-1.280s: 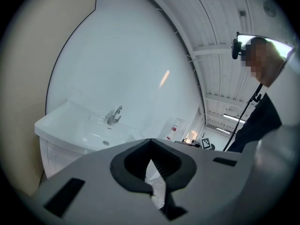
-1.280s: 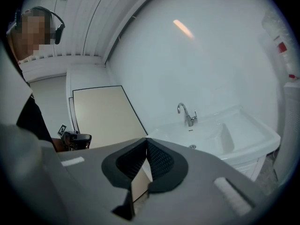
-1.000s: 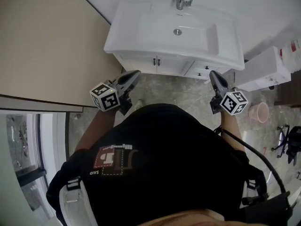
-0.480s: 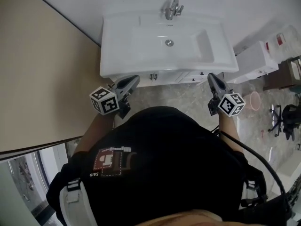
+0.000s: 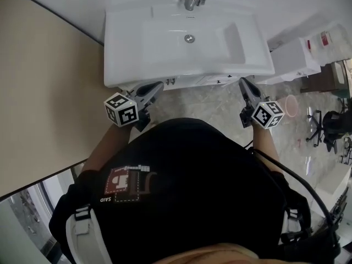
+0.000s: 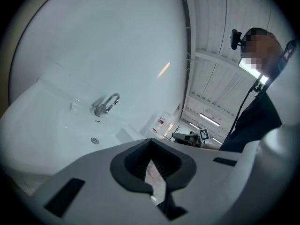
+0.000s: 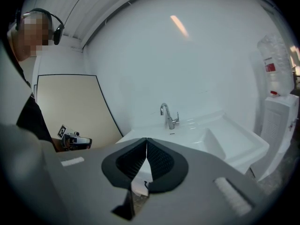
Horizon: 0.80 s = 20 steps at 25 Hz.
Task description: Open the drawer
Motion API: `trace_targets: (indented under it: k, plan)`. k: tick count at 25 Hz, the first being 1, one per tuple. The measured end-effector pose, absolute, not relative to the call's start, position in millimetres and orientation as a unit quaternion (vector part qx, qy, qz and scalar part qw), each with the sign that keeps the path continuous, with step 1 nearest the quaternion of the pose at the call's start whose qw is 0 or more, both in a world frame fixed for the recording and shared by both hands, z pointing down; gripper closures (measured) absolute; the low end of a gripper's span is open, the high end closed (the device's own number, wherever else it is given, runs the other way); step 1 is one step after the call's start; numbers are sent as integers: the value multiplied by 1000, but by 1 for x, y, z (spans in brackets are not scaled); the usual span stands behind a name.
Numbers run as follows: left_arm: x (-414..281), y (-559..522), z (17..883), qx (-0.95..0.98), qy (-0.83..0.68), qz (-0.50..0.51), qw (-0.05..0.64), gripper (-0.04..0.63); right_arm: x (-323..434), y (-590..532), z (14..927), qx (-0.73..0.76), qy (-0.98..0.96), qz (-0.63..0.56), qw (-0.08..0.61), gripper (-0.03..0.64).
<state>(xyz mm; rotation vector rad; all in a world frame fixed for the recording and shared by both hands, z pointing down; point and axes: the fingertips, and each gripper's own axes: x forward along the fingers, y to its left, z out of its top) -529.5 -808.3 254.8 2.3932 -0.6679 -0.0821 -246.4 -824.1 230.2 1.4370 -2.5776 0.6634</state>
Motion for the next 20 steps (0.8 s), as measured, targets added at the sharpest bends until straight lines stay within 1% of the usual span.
trace_targets:
  k: [3, 6, 9, 12, 17, 20]
  plan:
    - [-496, -805, 253, 909, -277, -20, 310, 597, -209, -832, 234, 461, -859, 215, 50, 614]
    - [-454, -798, 254, 897, -318, -17, 306, 597, -168, -837, 243, 431, -876, 208, 59, 613]
    - [-410, -791, 263, 878, -356, -20, 319, 597, -128, -839, 261, 396, -894, 197, 77, 612]
    - [-368, -786, 286, 873, -355, -1, 335, 597, -95, -847, 296, 382, -898, 201, 86, 612]
    - [-338, -781, 314, 878, -322, 41, 351, 597, -73, -859, 347, 406, -882, 219, 97, 612]
    - [-330, -783, 323, 879, -306, 60, 360, 597, -74, -861, 368, 410, -876, 231, 104, 609]
